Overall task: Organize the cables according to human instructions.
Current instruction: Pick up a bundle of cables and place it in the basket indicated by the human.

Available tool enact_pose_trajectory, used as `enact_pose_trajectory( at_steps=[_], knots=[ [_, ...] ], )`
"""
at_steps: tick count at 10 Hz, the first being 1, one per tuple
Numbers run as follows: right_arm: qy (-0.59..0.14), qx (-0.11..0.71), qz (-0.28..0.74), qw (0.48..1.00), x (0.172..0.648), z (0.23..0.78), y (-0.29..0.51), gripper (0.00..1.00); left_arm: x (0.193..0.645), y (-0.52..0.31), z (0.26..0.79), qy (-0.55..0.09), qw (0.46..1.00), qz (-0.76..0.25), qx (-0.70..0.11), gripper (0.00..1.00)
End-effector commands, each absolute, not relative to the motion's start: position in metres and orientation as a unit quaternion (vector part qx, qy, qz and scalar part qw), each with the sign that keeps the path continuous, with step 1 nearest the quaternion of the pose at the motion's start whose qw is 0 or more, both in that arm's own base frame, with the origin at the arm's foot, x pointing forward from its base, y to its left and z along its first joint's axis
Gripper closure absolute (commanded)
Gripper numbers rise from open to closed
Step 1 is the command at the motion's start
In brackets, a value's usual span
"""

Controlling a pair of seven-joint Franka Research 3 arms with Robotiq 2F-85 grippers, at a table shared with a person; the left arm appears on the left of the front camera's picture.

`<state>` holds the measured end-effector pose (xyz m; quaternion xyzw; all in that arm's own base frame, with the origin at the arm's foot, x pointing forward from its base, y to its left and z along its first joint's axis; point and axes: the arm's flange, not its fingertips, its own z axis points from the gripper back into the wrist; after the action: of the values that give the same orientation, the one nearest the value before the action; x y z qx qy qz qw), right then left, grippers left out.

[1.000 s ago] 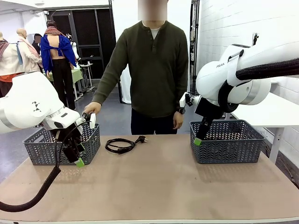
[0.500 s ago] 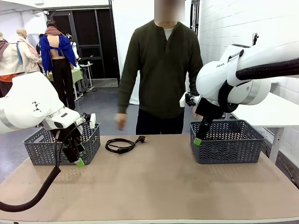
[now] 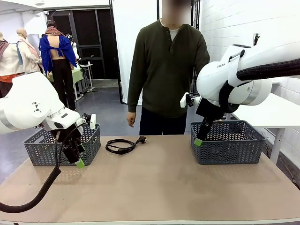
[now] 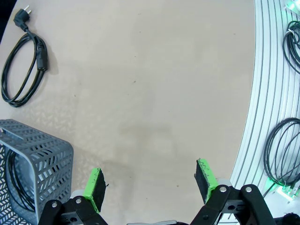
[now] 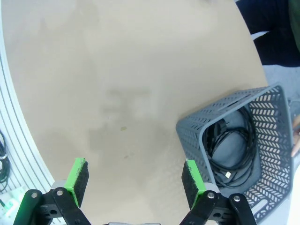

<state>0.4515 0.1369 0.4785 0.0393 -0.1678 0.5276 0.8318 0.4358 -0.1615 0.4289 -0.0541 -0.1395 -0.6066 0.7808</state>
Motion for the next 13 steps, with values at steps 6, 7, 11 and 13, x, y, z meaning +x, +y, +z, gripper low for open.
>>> enact_pose_trajectory(
  at_steps=[6,7,11,13],
  knots=[
    [-0.166,0.037,0.527,0.833,0.454,0.478,0.138,0.00,0.436,-0.162,0.431,-0.136,0.781,-0.607,-0.051,0.00],
    [-0.166,0.037,0.527,0.833,0.454,0.478,0.138,0.00,0.436,-0.162,0.431,-0.136,0.781,-0.607,-0.051,0.00],
    [-0.137,0.038,0.610,0.779,0.476,0.486,0.157,0.00,0.436,-0.162,0.431,-0.136,0.781,-0.607,-0.051,0.00],
    [-0.106,0.040,0.695,0.710,0.505,0.491,0.187,0.00,0.436,-0.162,0.431,-0.136,0.781,-0.607,-0.051,0.00]
  ],
)
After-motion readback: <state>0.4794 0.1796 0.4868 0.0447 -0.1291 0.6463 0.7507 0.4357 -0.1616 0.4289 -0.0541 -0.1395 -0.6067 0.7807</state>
